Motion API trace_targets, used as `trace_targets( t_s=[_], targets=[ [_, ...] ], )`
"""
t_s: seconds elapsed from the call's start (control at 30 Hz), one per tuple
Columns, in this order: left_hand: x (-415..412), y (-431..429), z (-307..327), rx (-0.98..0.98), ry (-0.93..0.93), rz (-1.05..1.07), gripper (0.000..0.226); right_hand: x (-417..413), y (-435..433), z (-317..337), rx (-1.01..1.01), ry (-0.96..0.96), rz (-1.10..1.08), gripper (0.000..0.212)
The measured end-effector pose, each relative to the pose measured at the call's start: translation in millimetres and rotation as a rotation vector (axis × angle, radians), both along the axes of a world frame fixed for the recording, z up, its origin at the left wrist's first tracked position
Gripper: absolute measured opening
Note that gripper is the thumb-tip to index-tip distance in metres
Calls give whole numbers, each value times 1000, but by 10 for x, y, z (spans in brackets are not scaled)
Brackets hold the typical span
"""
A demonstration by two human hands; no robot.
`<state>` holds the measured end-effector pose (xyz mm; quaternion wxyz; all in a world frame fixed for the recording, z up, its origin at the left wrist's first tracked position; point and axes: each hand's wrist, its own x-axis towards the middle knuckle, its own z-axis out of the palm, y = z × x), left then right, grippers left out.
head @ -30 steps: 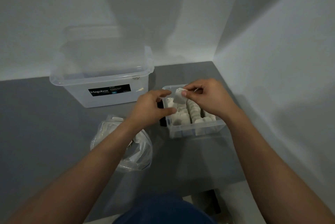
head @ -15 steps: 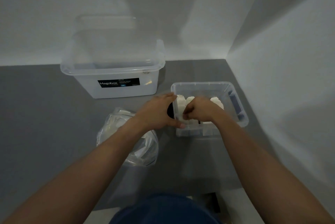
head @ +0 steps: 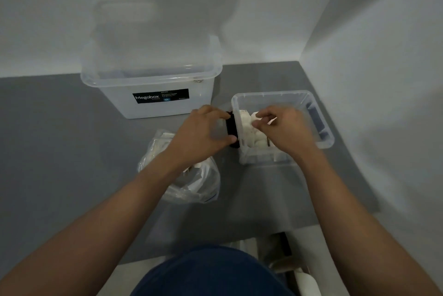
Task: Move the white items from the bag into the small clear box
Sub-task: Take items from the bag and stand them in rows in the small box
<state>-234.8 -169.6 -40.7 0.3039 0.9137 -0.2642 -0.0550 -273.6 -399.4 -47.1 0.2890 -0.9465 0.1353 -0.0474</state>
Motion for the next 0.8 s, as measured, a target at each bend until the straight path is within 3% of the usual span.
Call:
trace_targets(
  t_s=[0.2, 0.33, 0.43, 0.53, 0.6, 0.8],
  targets=[
    [-97, 829, -348, -77, -200, 185, 22, -606, 920, 62, 333, -300, -18, 14],
    [-193, 1282, -614, 4, -281, 152, 20, -724, 1588, -340, 319, -240, 151, 14],
    [-187, 1463, -815, 169, -310, 39, 22, -619, 1926, -647, 164, -108, 251, 16],
    [-122, 1566, -971, 375, -185, -19, 62, -443, 2107, -837, -76, 80, 271, 23],
    [-69, 1602, -1019, 363, -12, -15, 80, -355, 2148, -871, -179, 179, 228, 26],
    [56, 1682, -1087, 222, 85, -93, 85, -231, 2214, -853, -218, 229, 146, 43]
  ],
)
